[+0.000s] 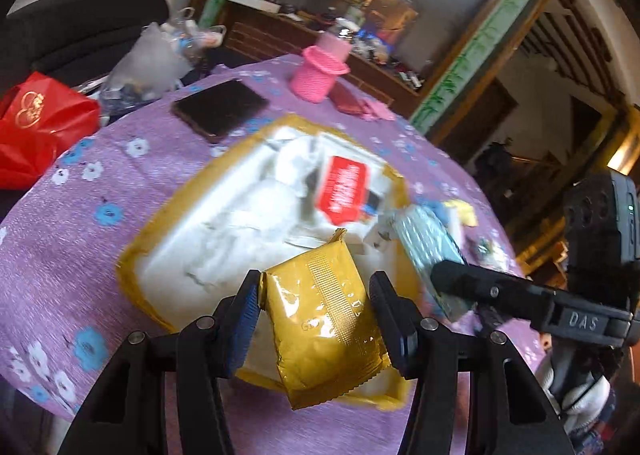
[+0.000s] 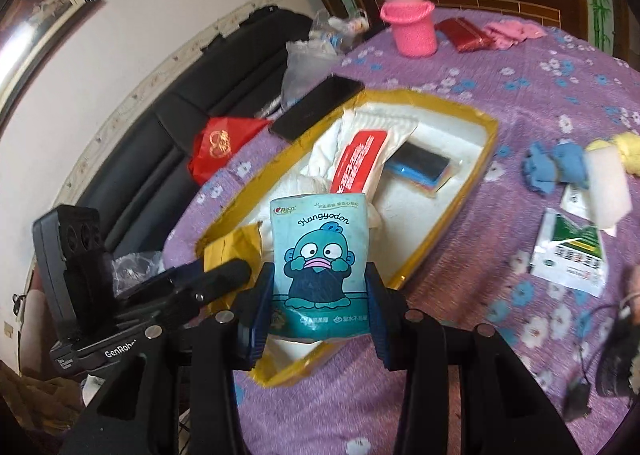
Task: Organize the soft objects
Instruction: 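Carry the gold and Hangyodon packets into the foam box and open both tools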
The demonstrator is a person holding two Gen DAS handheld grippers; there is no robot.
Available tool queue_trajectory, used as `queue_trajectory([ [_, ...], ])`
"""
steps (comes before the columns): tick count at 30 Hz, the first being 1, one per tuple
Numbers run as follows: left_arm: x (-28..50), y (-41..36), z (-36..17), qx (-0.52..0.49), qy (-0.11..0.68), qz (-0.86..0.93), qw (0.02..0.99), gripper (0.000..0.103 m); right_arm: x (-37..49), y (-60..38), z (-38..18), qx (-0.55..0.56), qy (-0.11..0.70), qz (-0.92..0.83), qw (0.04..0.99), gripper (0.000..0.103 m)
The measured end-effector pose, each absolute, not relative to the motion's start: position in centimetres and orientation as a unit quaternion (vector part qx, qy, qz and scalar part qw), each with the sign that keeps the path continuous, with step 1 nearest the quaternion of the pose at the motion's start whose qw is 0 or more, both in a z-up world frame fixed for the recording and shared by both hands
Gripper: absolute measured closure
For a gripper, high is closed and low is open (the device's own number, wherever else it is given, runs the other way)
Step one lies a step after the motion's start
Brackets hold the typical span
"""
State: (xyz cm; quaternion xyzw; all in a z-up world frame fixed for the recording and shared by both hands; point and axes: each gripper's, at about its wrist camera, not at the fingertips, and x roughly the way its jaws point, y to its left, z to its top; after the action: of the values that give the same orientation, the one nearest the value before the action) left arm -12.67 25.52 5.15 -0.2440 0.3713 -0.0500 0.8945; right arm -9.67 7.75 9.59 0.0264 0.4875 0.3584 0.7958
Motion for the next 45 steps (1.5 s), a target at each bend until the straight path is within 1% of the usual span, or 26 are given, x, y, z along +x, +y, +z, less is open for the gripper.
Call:
queue_trajectory([
  [5,-11.9,26.7,3.7,-0.231,0.383,-0.017,0.894,0.043,-9.0,9.3,8.0,0.005,0.505,0.346,0.79,0.061],
  [7,-11.9,27.0,3.5,-0.235,0.38,-0.016,0.894,0.036,-9.1,9.8,7.7,-0.003,0.507,0.345,0.79,0.061],
  [9,-12.0,27.2,3.7,-0.243,0.375,-0.017,0.895,0.032,-9.1,10.4,7.5,-0.012,0.506,0.344,0.791,0.061],
  [16,-12.9,28.0,4.1,-0.267,0.368,-0.019,0.891,0.03,-9.5,11.9,6.6,-0.04,0.51,0.342,0.788,0.06],
  [18,-13.3,28.2,4.2,-0.274,0.364,-0.016,0.89,0.029,-9.6,12.3,6.4,-0.047,0.511,0.342,0.787,0.059],
  [22,-13.6,28.2,4.6,-0.275,0.357,-0.012,0.892,0.024,-9.9,13.1,6.3,-0.065,0.51,0.335,0.79,0.052],
  [26,-13.8,28.4,4.8,-0.282,0.354,-0.013,0.891,0.024,-10.3,13.2,6.5,-0.063,0.505,0.334,0.793,0.044],
  [30,-14.1,28.8,4.8,-0.288,0.352,-0.008,0.891,0.024,-10.9,12.9,7.2,-0.067,0.491,0.33,0.803,0.04],
  [31,-14.1,28.9,4.7,-0.291,0.351,-0.006,0.89,0.024,-11.0,12.7,7.4,-0.067,0.487,0.328,0.807,0.037],
  [36,-14.3,28.8,4.9,-0.294,0.351,-0.004,0.889,0.024,-11.8,11.2,8.4,-0.06,0.468,0.325,0.82,0.036],
  [38,-14.4,28.5,5.1,-0.292,0.35,-0.006,0.89,0.024,-12.1,10.6,8.7,-0.059,0.462,0.319,0.825,0.032],
  [40,-14.5,28.1,5.3,-0.287,0.35,-0.008,0.892,0.024,-12.4,10.0,8.9,-0.057,0.456,0.315,0.83,0.03],
  [45,-14.8,26.9,5.8,-0.276,0.352,-0.014,0.894,0.024,-12.8,8.2,8.9,-0.046,0.455,0.303,0.836,0.03],
])
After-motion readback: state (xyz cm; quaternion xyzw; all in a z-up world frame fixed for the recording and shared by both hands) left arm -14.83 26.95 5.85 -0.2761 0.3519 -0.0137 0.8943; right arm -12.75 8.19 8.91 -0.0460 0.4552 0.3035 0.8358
